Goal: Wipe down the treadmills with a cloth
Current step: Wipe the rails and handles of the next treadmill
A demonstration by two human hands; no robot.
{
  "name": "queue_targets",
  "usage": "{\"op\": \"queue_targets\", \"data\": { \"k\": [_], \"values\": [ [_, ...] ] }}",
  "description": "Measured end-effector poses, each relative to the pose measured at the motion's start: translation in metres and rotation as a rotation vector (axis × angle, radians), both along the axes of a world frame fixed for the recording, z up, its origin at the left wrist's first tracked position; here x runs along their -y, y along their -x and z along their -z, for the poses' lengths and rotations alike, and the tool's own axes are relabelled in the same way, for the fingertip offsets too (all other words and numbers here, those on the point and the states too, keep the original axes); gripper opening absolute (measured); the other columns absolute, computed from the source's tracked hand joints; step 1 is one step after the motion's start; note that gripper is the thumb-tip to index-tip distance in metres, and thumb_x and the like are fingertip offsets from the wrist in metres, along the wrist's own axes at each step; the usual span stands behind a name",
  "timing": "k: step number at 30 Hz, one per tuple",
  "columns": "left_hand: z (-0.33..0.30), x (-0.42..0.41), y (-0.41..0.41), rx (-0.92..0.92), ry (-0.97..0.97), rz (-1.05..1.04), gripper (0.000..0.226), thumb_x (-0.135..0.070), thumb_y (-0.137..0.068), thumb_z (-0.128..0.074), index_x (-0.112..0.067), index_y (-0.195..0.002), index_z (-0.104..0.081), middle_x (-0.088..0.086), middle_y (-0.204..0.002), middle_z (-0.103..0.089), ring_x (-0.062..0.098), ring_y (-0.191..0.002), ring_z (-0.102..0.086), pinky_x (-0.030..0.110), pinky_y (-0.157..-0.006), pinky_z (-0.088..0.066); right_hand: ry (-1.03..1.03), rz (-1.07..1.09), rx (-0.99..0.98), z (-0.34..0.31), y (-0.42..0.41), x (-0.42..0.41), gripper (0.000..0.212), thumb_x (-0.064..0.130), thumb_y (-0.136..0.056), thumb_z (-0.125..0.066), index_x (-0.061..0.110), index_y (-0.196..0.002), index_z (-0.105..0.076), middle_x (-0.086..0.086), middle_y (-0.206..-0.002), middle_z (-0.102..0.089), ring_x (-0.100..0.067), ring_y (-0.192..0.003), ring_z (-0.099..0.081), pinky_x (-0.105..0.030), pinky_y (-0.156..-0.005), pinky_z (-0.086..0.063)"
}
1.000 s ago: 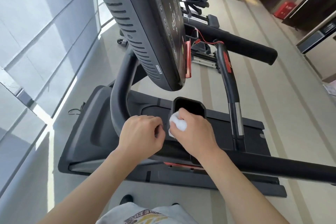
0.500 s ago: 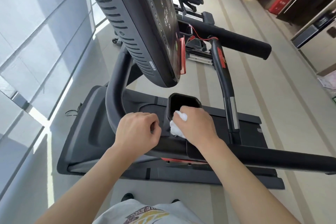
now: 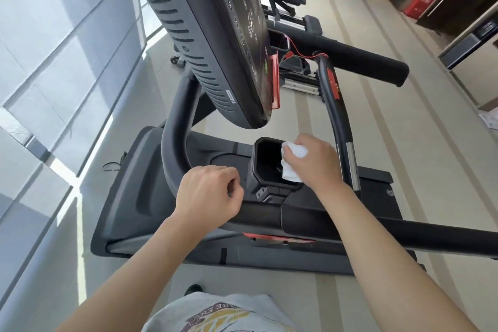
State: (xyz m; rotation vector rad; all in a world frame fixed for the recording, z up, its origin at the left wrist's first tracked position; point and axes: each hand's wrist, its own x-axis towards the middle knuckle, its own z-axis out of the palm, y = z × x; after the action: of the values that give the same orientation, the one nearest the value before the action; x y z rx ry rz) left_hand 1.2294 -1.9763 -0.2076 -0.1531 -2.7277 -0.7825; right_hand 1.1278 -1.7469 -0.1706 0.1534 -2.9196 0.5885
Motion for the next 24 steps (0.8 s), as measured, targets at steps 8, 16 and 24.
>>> {"op": "queue_targets", "data": {
  "k": [8, 16, 24],
  "values": [
    [0.001, 0.000, 0.001, -0.017, -0.002, 0.009, 0.016, -0.027, -0.079, -0.055, -0.024, -0.065, -0.063, -0.009, -0.054, -0.054, 0.016, -0.050, -0.049, 0.026, -0.049, -0.034, 0.114, 0.082, 0.092, 0.004, -0.052, -0.005, 0.039, 0.037, -0.094, -0.068, 0.014, -0.068, -0.050, 0.001, -0.060, -0.054, -0.023, -0.062, -0.053, -0.038, -0.056, -0.044],
    [-0.001, 0.000, 0.002, -0.011, -0.008, 0.006, 0.022, -0.031, -0.080, -0.047, -0.024, -0.063, -0.060, -0.009, -0.052, -0.051, 0.017, -0.049, -0.048, 0.025, -0.048, -0.031, 0.036, 0.073, 0.069, 0.001, -0.018, 0.004, 0.037, 0.044, -0.097, -0.062, 0.013, -0.078, -0.056, -0.001, -0.070, -0.060, -0.024, -0.068, -0.058, -0.036, -0.058, -0.045],
    [0.000, 0.000, 0.000, -0.006, -0.012, 0.004, 0.019, -0.028, -0.079, -0.052, -0.024, -0.063, -0.060, -0.009, -0.052, -0.052, 0.017, -0.048, -0.048, 0.026, -0.049, -0.033, -0.048, 0.107, 0.018, 0.002, 0.003, 0.032, 0.035, 0.042, -0.101, -0.055, 0.014, -0.080, -0.053, 0.004, -0.070, -0.053, -0.024, -0.066, -0.053, -0.033, -0.060, -0.034]
  ]
}}
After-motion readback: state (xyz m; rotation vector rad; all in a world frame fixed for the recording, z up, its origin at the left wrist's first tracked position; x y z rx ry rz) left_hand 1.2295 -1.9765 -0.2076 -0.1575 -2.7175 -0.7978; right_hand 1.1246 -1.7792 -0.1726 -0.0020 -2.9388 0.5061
